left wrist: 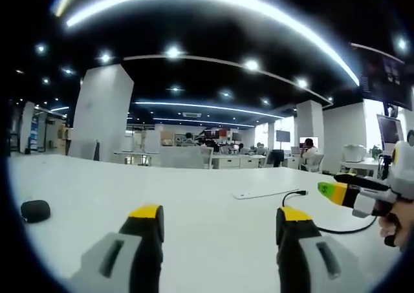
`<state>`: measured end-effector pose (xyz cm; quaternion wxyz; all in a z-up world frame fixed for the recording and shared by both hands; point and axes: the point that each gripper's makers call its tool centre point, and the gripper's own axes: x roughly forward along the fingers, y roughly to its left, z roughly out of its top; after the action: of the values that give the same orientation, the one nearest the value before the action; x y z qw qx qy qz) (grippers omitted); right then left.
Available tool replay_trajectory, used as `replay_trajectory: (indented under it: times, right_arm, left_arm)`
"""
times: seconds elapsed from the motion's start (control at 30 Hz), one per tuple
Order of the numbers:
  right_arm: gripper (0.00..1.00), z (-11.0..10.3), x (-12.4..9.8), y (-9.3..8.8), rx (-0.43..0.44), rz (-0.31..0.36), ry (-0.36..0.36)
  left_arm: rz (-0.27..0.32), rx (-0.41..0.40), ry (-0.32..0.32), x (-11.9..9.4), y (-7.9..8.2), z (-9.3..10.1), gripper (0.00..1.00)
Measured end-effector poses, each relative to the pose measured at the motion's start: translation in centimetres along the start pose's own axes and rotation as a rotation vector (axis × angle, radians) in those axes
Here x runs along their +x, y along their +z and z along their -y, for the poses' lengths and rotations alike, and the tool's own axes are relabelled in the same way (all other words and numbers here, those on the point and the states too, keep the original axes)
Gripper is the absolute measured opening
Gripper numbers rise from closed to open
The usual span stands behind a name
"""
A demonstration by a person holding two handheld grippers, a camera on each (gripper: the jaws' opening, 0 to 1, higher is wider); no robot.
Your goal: Locate the USB plug end of the data cable currently connected to the USB port on the desk. Grip the plug, withdraw it from the port, and place it onto the desktop.
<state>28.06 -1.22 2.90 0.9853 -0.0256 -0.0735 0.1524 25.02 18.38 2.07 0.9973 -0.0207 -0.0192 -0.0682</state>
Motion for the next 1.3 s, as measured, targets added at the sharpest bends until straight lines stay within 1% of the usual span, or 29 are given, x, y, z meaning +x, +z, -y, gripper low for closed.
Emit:
replay_trajectory:
  times: [0.1,0.17,0.2,0.27,0.37,0.43,0.6,0.63,0.67,0.8,0.9,1.0,1.1,1.3]
  right_arm:
    - [0.51,0.0,-0.1,0.3,0.009,0.008,0.006]
    - [0.53,0.4,-0.3,0.5,0.017,0.018,-0.006]
    - [0.55,0.8,-0.4,0.6,0.011,0.019,-0.023]
    - [0.58,1.5,-0.5,0.8,-0.026,0.026,-0.056]
    - [0.57,1.7,-0.6,0.7,-0.045,0.023,-0.075]
    - [0.57,1.9,-0.6,0.6,-0.045,0.02,-0.08]
    - [0.57,2.0,-0.3,-0.3,-0.027,-0.008,-0.078]
    - [0.57,1.9,-0.3,-0.4,-0.024,-0.011,-0.073]
    - [0.57,1.8,-0.3,-0.4,-0.023,-0.012,-0.07]
    - [0.57,1.4,-0.4,0.2,-0.04,0.01,-0.061]
    - [0.56,1.5,-0.4,0.1,-0.04,0.01,-0.062]
    - [0.56,1.7,-0.3,-0.2,-0.021,0.003,-0.059]
    - [0.56,1.8,-0.3,-0.1,-0.02,0.005,-0.06]
    - [0.56,1.4,-0.4,0.1,-0.006,0.008,-0.042]
  left_arm:
    - [-0.004,-0.003,0.001,0.0,-0.1,-0.1,0.71]
    - [-0.007,-0.002,0.001,0.0,-0.1,-0.1,0.71]
    - [-0.007,0.002,0.002,0.1,-0.2,-0.2,0.71]
    - [-0.012,0.011,0.014,0.1,-0.3,-0.5,0.71]
    - [-0.007,-0.011,0.026,0.2,-0.3,-1.0,0.72]
    - [-0.011,-0.011,0.027,0.2,-0.4,-1.0,0.72]
    - [-0.03,-0.004,0.011,0.6,-1.1,-0.3,0.71]
    - [-0.076,-0.038,-0.029,0.8,-2.1,0.7,0.72]
    - [-0.08,-0.035,-0.041,0.9,-2.2,1.0,0.72]
    - [-0.063,0.0,-0.051,0.8,-1.9,1.7,0.72]
    - [-0.067,-0.007,-0.058,0.7,-2.1,1.9,0.72]
    - [-0.076,-0.008,-0.046,0.7,-2.4,1.5,0.71]
    - [-0.071,-0.017,-0.045,0.7,-2.2,1.5,0.71]
    - [-0.076,-0.007,-0.059,0.8,-2.3,2.0,0.71]
